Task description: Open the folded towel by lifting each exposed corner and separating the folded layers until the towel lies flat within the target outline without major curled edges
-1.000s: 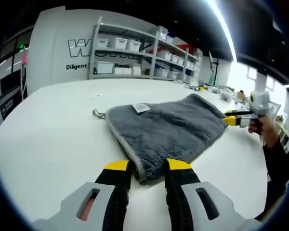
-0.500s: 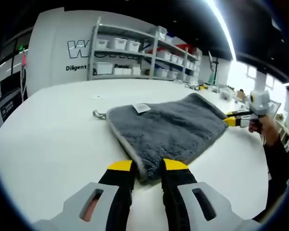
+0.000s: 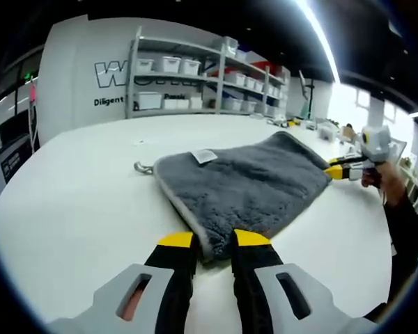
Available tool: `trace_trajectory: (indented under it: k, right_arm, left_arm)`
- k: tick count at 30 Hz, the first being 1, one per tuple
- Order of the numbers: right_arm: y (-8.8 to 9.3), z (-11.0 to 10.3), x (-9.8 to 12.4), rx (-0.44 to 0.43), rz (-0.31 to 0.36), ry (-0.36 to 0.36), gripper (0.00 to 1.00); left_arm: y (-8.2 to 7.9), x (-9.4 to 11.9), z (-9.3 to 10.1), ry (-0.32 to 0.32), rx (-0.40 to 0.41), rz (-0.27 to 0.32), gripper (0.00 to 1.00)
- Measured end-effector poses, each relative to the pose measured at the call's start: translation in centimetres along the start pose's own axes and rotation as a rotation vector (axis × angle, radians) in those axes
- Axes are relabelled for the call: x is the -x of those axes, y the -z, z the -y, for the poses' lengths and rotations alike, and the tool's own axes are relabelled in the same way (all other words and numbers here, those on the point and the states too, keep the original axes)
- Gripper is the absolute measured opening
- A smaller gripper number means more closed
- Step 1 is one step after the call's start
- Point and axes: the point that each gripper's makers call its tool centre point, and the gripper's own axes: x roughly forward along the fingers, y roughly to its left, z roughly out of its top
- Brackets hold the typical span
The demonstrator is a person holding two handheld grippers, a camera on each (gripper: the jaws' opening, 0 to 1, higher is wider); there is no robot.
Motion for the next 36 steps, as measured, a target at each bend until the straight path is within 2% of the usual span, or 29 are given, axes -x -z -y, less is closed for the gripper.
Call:
trace_trajectory:
  k: [17,23,36]
  right_arm:
    - [0.13,-0.07,0.1,0.009,-0.001,-0.006,0.07]
    - [0.35,-0.65,0.8,0.039,-0.019,-0.028,0.07]
    - [0.46,-0.5,0.52,0.033,-0.014,-0.036,0.07]
  left_arm:
    - [-0.02,-0.12,0.02,0.003,-0.007,0.001,0.18]
    - [-0.45,-0.1,-0.71,-0.006,-0.048,-0.018,0.14]
    - [-0.08,-0.03,-0.44,-0.007,-0.045,-0.016,0.11]
